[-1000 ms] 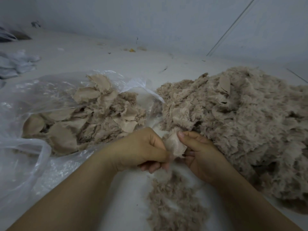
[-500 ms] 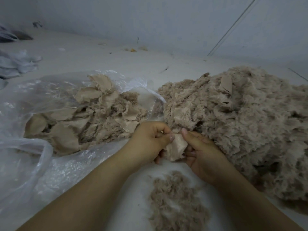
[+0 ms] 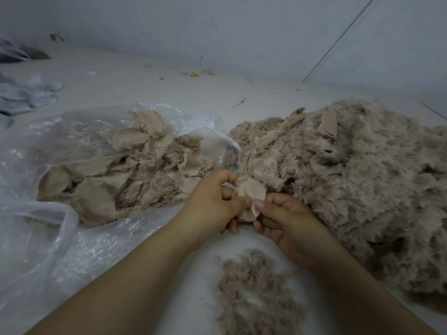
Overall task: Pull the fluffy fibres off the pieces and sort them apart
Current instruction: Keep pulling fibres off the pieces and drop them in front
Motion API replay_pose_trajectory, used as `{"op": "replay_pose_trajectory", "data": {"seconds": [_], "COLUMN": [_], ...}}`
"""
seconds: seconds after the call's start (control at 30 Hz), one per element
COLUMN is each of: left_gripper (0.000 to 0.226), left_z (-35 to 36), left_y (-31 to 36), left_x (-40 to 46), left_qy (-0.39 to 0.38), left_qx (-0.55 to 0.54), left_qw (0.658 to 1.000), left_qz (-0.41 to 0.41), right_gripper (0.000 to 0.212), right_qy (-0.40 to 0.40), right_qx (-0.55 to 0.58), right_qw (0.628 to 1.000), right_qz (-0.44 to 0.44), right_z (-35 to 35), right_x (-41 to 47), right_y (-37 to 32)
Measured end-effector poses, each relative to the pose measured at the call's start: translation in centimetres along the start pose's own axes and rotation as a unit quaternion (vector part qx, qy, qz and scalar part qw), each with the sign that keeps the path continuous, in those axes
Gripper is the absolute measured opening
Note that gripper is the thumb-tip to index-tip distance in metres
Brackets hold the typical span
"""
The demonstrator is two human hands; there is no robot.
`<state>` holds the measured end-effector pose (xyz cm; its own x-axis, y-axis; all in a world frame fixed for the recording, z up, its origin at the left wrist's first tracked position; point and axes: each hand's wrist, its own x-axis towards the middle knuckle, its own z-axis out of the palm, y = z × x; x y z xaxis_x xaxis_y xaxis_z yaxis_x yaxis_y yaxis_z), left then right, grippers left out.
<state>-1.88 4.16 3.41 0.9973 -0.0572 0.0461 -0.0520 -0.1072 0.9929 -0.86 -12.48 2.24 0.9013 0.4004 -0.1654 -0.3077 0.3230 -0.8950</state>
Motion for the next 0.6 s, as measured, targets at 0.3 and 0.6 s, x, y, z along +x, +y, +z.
{"op": "replay_pose_trajectory", "data": {"seconds": [0.3, 0.6], "left_gripper": [0.033, 0.012], "left_z": [-1.3, -5.0], "left_y": [0.1, -0.3], "left_x": [0.7, 1.7], "left_qy": [0.067, 0.228], "left_qx": [0.008, 0.486], "left_qw": [0.994, 0.826], "left_qz": [0.09, 0.171], "right_gripper": [0.021, 0.022], "right_qy": [0.024, 0.025], "right_qx": [-0.023, 0.0], "right_qw": [0.999, 1.0], "right_qz": [-0.012, -0.014], "right_z": [-0.2, -0.2], "right_x": [0.4, 0.3], "right_y": [0.5, 0.5]}}
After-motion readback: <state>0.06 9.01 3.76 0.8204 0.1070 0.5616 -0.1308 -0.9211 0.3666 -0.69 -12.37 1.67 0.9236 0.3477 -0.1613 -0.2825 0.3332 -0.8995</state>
